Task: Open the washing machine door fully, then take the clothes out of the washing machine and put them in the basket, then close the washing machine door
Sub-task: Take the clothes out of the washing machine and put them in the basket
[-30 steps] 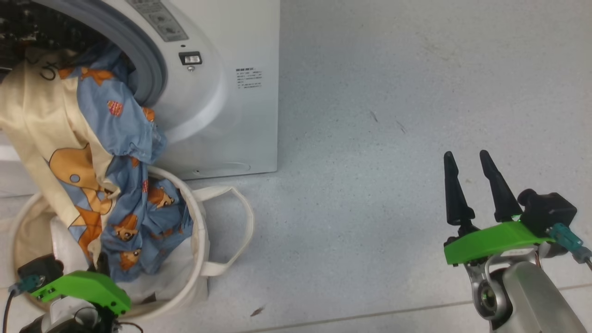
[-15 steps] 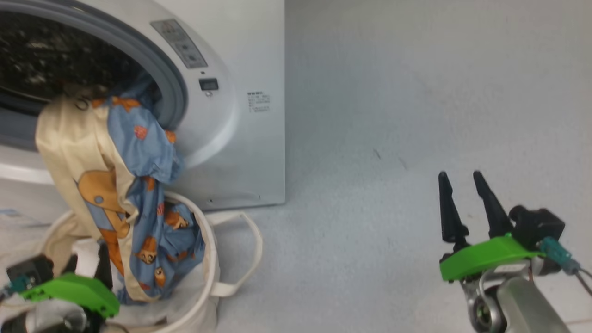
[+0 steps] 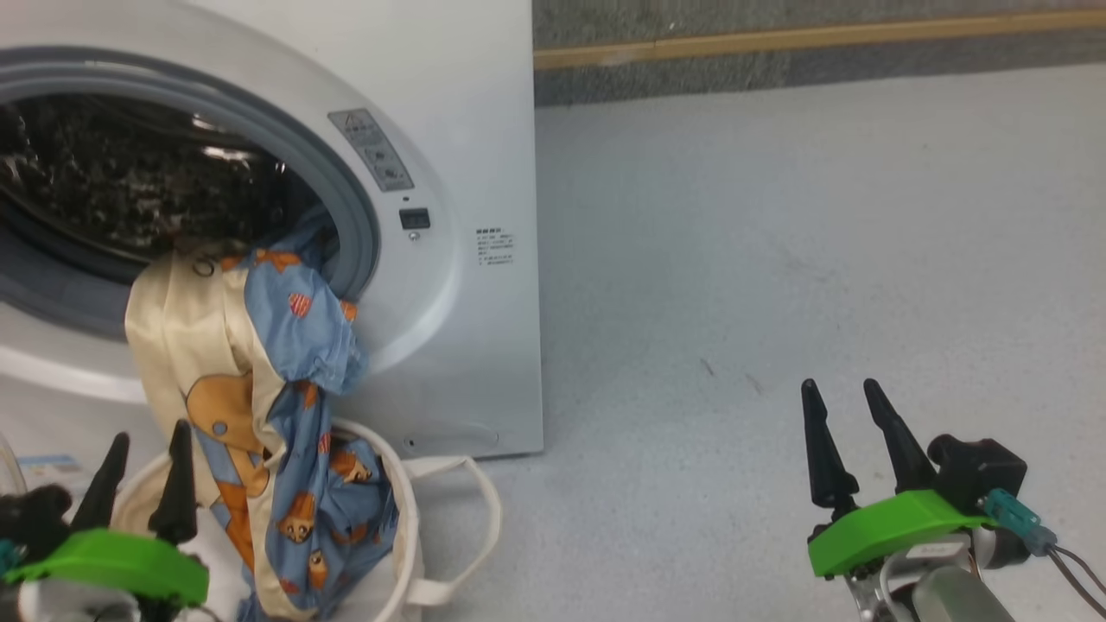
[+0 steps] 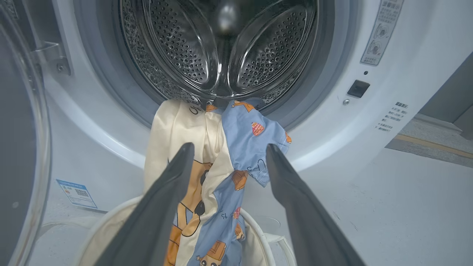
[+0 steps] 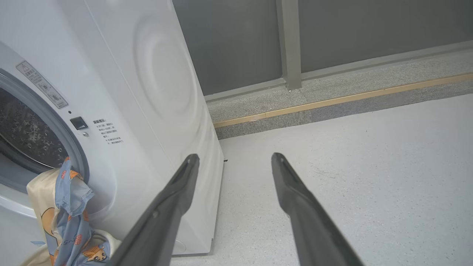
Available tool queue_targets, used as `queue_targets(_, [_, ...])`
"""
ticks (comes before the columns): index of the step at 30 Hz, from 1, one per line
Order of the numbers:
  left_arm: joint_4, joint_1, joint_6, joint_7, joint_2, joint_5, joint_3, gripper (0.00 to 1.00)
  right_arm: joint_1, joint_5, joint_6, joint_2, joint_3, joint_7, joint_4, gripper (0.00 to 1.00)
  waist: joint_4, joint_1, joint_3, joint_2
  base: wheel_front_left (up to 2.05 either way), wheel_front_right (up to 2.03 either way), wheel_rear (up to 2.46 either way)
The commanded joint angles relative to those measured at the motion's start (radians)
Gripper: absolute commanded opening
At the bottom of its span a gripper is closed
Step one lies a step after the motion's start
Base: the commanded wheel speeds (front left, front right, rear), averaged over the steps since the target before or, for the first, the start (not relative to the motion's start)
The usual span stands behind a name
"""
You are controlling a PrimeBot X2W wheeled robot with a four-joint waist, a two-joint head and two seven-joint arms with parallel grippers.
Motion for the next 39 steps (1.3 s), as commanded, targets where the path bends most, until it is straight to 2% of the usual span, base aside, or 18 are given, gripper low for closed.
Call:
queue_targets(1, [-0.064, 0.006, -0.006, -0.012, 0.051, 0.02, 0.061, 1.0, -0.004, -0.005, 0.004, 0.004, 0.02, -0.012, -0.028, 1.0, -0.008, 0.0, -0.017, -0.0001, 0.0, 0.0, 0.0])
queue_targets(7, [-0.185, 0.09, 0.0, -0.012, 0.054, 0.054, 0.078, 1.0, 0.013, -0.006, 0.004, 0.006, 0.02, -0.012, -0.022, 1.0, -0.009, 0.0, -0.04, -0.0001, 0.0, 0.0, 0.0])
queue_targets(16, [-0.311, 0.205, 0.055, 0.0, 0.059, 0.068, 0.093, 1.0, 0.026, -0.007, 0.004, 0.01, 0.012, -0.012, -0.024, 1.0, -0.019, 0.0, -0.059, -0.0001, 0.0, 0.0, 0.0])
queue_targets(39, [-0.356, 0.217, 0.089, 0.031, 0.067, 0.06, 0.078, 1.0, 0.023, -0.01, 0.004, 0.016, 0.011, -0.012, -0.028, 1.0, -0.01, 0.0, -0.049, -0.0001, 0.0, 0.0, 0.0])
